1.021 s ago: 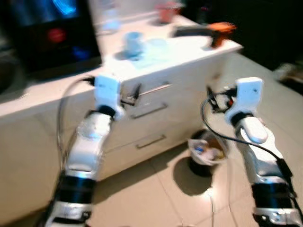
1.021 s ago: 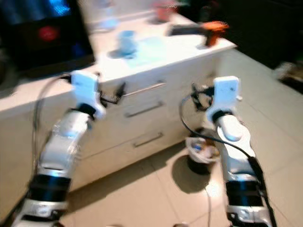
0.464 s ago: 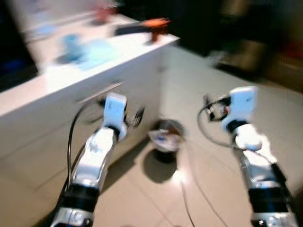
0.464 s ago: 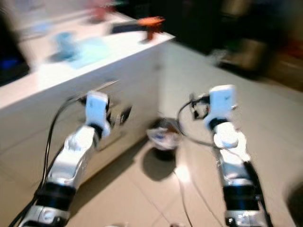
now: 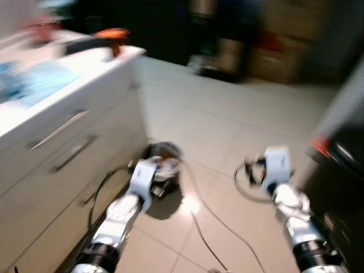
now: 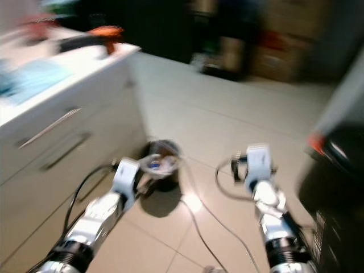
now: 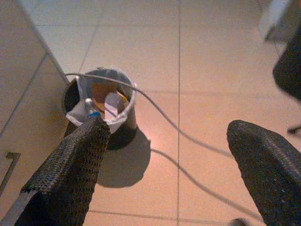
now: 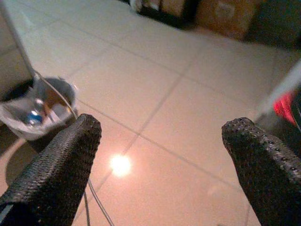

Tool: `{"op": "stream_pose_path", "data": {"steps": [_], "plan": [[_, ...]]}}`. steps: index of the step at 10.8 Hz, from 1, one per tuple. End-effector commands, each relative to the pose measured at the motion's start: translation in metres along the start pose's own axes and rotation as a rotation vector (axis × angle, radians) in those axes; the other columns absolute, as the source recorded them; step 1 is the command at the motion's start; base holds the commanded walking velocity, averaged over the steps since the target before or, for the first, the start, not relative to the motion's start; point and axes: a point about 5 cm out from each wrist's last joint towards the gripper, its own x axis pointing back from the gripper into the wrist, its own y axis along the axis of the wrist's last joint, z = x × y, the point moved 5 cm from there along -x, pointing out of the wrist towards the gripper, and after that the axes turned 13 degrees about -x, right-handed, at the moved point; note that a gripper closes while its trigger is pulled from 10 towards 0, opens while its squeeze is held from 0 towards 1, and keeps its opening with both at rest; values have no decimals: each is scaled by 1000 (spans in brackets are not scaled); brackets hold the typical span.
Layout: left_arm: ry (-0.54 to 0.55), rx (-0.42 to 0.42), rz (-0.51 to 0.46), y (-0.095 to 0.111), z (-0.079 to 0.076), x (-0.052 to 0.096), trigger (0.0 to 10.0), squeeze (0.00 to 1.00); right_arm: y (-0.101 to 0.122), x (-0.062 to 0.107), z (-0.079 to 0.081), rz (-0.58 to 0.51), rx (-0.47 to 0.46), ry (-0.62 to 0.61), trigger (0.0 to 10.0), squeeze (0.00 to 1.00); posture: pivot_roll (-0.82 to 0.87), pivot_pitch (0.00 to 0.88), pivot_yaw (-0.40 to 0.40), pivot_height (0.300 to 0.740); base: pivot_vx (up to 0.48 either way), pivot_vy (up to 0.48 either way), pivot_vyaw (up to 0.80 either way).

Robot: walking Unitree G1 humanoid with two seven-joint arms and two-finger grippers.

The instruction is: Kitchen organization

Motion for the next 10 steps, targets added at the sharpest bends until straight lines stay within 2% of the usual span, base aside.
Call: {"op": "stream_pose_path", "data": {"steps": [1,3,4,5,7,8,10], "plan": [[2,-10,48,-15,-3,0,10000,0,-5,-2,-1,15,19,-3,10000,1000,99,0,59,740,0,0,-800],[23,45,149,-45,-2,6,10000,0,-25,-3,-2,70,17,-7,10000,1000,80,0,59,740,0,0,-800],[35,59,211,-61,-1,9,10000,0,-44,-3,-6,136,-55,-38,10000,1000,68,0,60,740,0,0,-800],[44,43,257,-71,1,13,10000,0,-56,-1,-9,182,-90,-57,10000,1000,63,0,63,740,0,0,-800],[44,30,326,-87,1,19,10000,0,-77,5,-13,262,-176,-101,10000,1000,73,0,77,740,0,0,-800],[39,-6,382,-101,5,27,10000,0,-95,11,-13,321,-225,-126,10000,1000,71,0,91,740,0,0,0],[53,-48,475,-125,16,45,10000,0,-126,27,-12,428,-196,-151,10000,976,70,0,98,740,0,0,0]]}}
